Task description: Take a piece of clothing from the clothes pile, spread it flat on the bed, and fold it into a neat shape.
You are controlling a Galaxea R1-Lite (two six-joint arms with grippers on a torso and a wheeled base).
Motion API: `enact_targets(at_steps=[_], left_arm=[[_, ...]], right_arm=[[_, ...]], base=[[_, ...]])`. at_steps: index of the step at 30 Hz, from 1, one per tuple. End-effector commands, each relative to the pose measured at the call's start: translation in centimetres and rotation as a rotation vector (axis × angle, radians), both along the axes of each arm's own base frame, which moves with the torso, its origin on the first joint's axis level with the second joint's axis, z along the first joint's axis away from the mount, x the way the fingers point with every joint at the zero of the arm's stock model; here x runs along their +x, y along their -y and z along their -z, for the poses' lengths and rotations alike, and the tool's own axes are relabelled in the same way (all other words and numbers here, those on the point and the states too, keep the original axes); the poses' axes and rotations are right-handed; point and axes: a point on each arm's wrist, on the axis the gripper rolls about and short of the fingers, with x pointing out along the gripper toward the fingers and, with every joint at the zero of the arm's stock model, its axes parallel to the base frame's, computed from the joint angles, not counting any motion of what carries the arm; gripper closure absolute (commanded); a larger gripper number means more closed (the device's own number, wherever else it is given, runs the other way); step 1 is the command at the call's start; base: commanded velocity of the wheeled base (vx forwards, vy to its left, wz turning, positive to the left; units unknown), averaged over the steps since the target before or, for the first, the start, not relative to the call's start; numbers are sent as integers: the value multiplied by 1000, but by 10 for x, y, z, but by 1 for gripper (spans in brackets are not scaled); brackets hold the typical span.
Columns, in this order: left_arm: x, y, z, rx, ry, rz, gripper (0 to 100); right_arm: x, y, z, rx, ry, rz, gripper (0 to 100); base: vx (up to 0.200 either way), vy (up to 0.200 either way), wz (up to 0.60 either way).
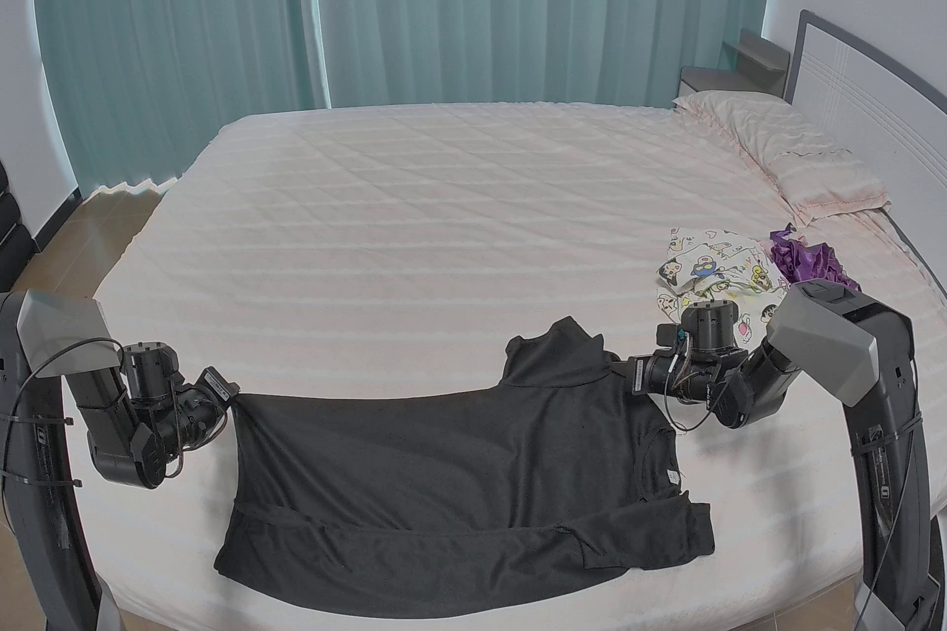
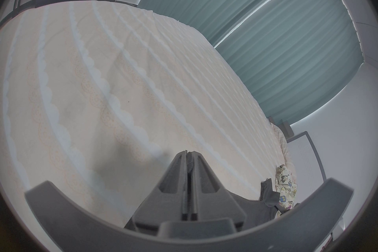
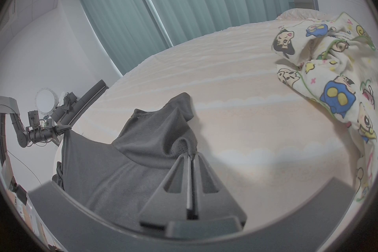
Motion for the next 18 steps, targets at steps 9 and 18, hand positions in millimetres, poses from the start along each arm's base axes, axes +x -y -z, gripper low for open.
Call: enact_targets(at_steps=[9, 18], left_arm=[[1, -9, -6, 11, 75, -24, 100], [3, -10, -10, 21, 100, -24, 100]], right_arm=[[-16, 6, -23, 27, 39, 55, 100], [-19, 7, -26, 37, 131, 190, 100]], base=[[0, 0, 0], [0, 0, 0]])
